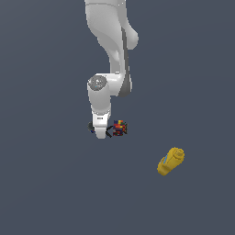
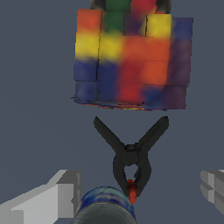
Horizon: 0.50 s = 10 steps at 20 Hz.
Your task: Pick up a designated object from a clutter of objects.
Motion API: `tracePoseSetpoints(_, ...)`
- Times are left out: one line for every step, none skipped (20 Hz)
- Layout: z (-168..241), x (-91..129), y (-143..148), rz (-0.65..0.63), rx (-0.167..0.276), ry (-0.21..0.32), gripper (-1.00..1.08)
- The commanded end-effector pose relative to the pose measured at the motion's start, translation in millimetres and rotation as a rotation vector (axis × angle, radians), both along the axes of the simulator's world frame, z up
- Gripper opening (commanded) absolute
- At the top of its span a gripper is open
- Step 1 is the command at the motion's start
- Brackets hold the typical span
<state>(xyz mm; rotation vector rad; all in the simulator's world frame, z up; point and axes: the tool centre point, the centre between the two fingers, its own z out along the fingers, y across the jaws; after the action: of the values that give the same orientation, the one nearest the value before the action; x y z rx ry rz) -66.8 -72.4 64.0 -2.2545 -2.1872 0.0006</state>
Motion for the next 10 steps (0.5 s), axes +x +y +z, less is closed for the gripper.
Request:
tracePoseSetpoints(0,0,0,0.0,0.0,0.0,1.0)
tracePoseSetpoints(-1,0,0,0.0,0.0,0.0,1.0)
tracePoseSetpoints(-2,0,0,0.0,0.0,0.0,1.0)
tracePoseSetpoints(-4,0,0,0.001,0.0,0.0,1.0)
tracePoseSetpoints(-7,0,0,0.001,0.0,0.0,1.0)
tracePoseSetpoints(-9,0,0,0.001,0.0,0.0,1.0)
tracePoseSetpoints(-13,0,0,0.001,0.0,0.0,1.0)
tracePoseSetpoints(-17,-1,0,0.002,0.0,0.0,1.0)
tracePoseSetpoints(-21,-1,0,0.002,0.0,0.0,1.0)
tracePoseSetpoints(-26,-1,0,0.002,0.0,0.0,1.0)
